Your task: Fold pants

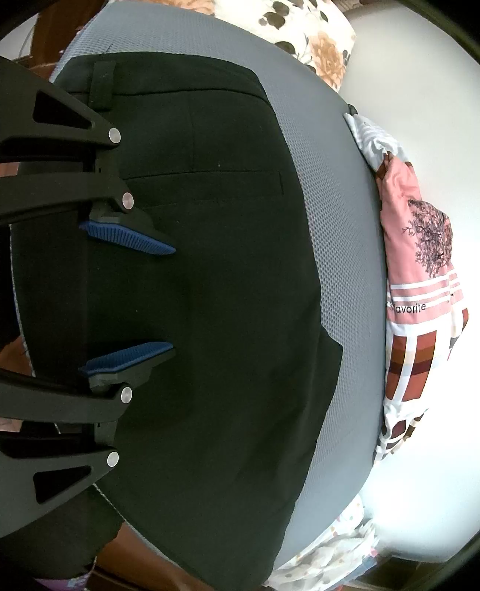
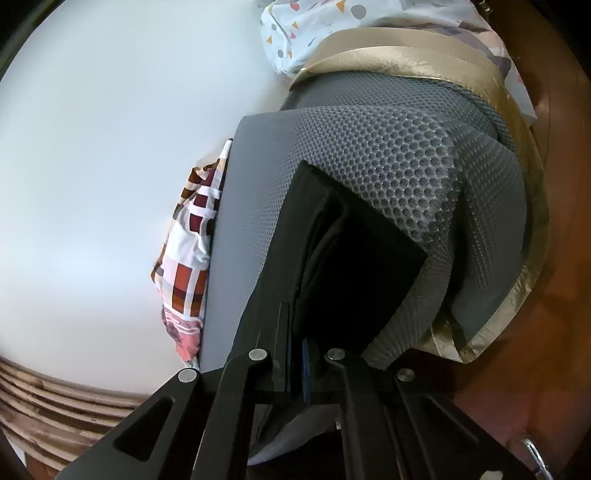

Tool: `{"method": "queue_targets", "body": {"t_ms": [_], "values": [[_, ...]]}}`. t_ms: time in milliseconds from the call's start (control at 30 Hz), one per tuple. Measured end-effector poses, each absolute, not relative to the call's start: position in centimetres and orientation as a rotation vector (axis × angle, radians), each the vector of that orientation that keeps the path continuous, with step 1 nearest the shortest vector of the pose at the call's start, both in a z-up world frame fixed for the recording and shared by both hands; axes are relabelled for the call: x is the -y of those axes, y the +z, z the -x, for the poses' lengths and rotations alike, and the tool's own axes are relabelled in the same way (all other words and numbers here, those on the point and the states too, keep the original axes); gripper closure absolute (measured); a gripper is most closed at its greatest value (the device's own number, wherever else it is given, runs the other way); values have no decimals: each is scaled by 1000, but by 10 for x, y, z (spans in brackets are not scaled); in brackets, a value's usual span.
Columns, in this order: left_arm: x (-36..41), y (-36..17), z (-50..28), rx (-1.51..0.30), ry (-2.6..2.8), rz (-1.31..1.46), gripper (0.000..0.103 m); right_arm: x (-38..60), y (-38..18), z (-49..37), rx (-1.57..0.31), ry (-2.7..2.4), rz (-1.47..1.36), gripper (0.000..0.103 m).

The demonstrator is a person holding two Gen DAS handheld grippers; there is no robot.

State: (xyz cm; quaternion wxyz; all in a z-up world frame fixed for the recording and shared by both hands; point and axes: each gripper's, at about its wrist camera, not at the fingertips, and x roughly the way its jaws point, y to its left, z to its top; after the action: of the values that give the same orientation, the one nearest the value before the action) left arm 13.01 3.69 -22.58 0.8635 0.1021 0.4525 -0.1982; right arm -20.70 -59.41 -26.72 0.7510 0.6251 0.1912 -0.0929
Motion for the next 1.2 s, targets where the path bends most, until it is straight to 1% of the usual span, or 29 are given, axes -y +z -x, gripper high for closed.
{"method": "queue_targets", "body": {"t_ms": [100,167,400,700,900,933,967,1033,1100,1167,1200], "values": [[-37,-226,-130,-948,-415,-215,52,595,-283,207,-454,-223,-1392,99],[-37,-226,-130,-948,-414,-214,52,596,-293,208,-437,-213,-1421,101],[-37,-226,-130,-947,-415,-215,52,596,-287,204,-428,-211,-1355,100],[-36,-225,-130,-946,-415,-215,51,599,-292,212,-404,-189,-1384,98],[-36,-225,-129,-946,-416,-214,48,612,-303,234,-307,-179,-1513,94],[-35,-225,-129,-946,-417,-214,46,614,-299,243,-289,-228,-1508,87],[-35,-224,-130,-945,-419,-213,44,615,-290,254,-281,-312,-1478,86],[-33,-223,-130,-942,-420,-216,41,616,-266,266,-278,-417,-1388,85],[-31,-223,-131,-939,-422,-220,38,609,-238,261,-278,-411,-1300,85],[-30,-223,-132,-939,-425,-219,36,589,-202,229,-319,-320,-1168,85],[-29,-223,-131,-938,-423,-218,35,571,-185,201,-371,-242,-1088,85]]}}
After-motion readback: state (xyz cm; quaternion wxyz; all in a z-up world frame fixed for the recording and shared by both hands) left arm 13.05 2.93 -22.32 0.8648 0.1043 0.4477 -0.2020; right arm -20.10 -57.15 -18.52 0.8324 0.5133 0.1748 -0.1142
